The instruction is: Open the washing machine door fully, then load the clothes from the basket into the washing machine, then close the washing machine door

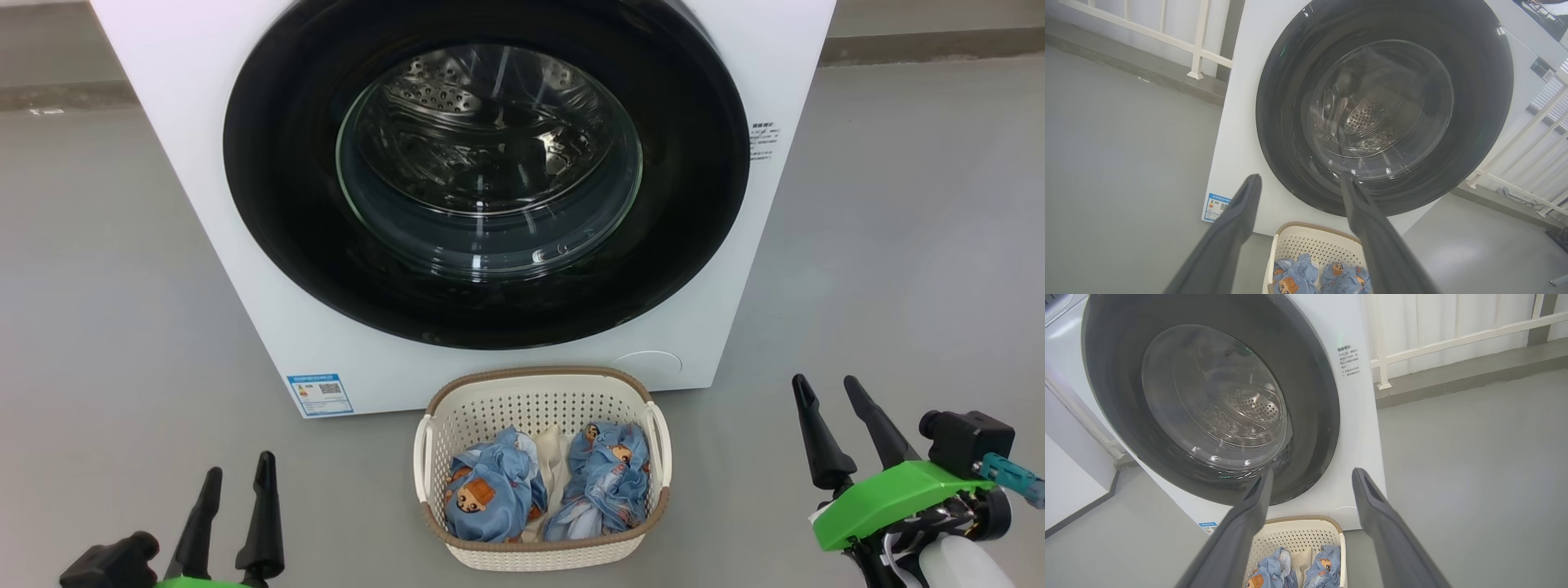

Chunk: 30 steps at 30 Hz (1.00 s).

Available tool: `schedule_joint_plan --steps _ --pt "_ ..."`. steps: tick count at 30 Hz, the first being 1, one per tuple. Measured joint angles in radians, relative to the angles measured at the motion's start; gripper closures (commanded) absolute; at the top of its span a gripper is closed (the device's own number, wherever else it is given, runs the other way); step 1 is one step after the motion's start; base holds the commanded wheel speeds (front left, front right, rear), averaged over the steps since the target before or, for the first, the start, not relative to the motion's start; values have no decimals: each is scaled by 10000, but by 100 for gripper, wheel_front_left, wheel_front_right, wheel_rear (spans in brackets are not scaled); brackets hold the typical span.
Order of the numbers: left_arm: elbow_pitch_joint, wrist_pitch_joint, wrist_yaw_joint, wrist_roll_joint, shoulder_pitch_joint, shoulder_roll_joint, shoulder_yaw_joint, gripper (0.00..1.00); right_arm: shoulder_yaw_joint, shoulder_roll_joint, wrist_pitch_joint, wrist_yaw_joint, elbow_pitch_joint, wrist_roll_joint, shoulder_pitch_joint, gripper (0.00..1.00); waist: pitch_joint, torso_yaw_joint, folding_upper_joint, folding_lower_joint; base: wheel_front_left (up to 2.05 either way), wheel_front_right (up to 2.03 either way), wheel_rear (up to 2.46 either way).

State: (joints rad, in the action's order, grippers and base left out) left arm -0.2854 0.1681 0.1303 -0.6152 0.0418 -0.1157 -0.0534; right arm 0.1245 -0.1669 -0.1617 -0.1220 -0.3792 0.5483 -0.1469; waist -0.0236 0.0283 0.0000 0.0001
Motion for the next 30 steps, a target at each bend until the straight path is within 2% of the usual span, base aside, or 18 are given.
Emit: schedule_joint_plan --steps 30 --pt "-817 836 8 2487 267 -479 -278 0 -855 0 -874 -12 -77 -3382 340 0 -73 -3 0 0 0 0 0"
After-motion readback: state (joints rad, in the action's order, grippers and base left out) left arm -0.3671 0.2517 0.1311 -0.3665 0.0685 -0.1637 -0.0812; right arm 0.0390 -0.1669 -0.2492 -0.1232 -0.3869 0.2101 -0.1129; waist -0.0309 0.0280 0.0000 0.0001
